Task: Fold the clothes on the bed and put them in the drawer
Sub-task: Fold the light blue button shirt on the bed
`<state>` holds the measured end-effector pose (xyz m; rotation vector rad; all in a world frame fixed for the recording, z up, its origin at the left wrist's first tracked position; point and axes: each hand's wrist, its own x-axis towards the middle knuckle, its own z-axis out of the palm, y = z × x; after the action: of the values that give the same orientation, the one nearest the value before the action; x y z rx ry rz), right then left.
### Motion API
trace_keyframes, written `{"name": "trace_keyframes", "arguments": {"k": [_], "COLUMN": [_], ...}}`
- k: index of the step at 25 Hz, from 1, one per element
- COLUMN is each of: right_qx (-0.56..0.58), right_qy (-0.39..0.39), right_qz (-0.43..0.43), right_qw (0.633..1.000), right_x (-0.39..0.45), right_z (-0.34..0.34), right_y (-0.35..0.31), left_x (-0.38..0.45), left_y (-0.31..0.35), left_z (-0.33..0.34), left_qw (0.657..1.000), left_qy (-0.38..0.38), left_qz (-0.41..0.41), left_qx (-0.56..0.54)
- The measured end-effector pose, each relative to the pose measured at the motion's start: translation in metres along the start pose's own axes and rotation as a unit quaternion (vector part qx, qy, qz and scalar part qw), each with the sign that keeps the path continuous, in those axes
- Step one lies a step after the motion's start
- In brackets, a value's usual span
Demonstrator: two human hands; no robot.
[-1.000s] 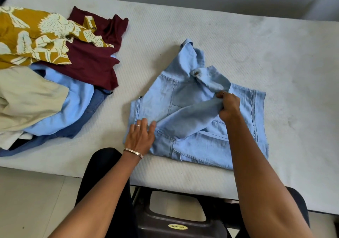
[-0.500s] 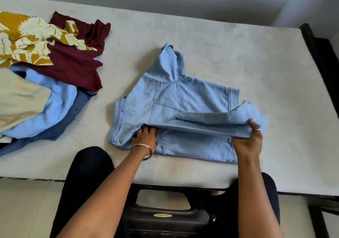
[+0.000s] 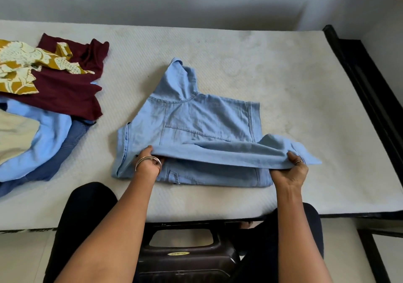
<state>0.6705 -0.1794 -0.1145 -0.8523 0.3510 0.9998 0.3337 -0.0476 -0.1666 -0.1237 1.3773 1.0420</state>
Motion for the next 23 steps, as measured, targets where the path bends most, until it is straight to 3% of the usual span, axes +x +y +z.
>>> {"name": "trace_keyframes", "arguments": {"k": [2, 4, 5, 8, 10, 11, 13, 15, 16, 19, 20, 21, 22, 23], "right_qx": [-0.022, -0.154, -0.241, -0.449, -0.603, -0.679, -0.765, -0.844, -0.865, -0.925, -0.936, -0.938, -0.928, -0.911], "right_qy": [0.014, 0.127, 0.193, 0.345, 0.374, 0.319, 0.109, -0.126, -0.200, -0.252, -0.257, -0.267, -0.284, -0.295], "right_qz": [-0.009, 0.005, 0.008, -0.022, -0.125, -0.188, -0.265, -0.245, -0.220, -0.152, -0.123, -0.088, -0.059, -0.035], "right_qw": [1.000, 0.980, 0.951, 0.824, 0.694, 0.634, 0.577, 0.460, 0.405, 0.242, 0.208, 0.204, 0.231, 0.285], "right_x": [0.000, 0.000, -0.001, 0.000, -0.001, -0.003, -0.002, 0.001, 0.005, 0.019, 0.024, 0.031, 0.038, 0.044], "right_z": [-0.014, -0.033, -0.040, -0.043, -0.020, -0.003, 0.034, 0.060, 0.067, 0.082, 0.088, 0.098, 0.107, 0.115], "right_y": [-0.002, -0.004, -0.003, 0.008, 0.029, 0.047, 0.090, 0.137, 0.158, 0.203, 0.207, 0.207, 0.203, 0.195], "left_x": [-0.006, -0.011, -0.014, -0.017, -0.017, -0.016, -0.008, -0.004, -0.003, -0.006, -0.005, -0.004, -0.001, 0.000], "left_y": [-0.003, -0.012, -0.016, -0.021, -0.014, -0.009, -0.002, 0.000, 0.000, -0.001, 0.001, 0.002, 0.003, 0.002], "left_z": [-0.005, -0.017, -0.026, -0.043, -0.043, -0.041, -0.039, -0.039, -0.041, -0.051, -0.055, -0.058, -0.059, -0.058], "left_qw": [0.999, 0.999, 1.000, 0.995, 0.993, 0.993, 0.993, 0.994, 0.995, 0.997, 0.996, 0.996, 0.995, 0.995], "left_qy": [0.003, 0.010, 0.017, 0.032, 0.023, 0.015, 0.025, 0.037, 0.026, -0.007, -0.006, -0.002, 0.005, 0.012], "left_qz": [0.023, 0.007, -0.011, -0.059, -0.065, -0.064, -0.042, -0.007, 0.004, 0.013, 0.022, 0.033, 0.037, 0.041], "left_qx": [-0.035, -0.035, -0.020, 0.073, 0.099, 0.102, 0.106, 0.102, 0.095, 0.082, 0.085, 0.087, 0.092, 0.090]}}
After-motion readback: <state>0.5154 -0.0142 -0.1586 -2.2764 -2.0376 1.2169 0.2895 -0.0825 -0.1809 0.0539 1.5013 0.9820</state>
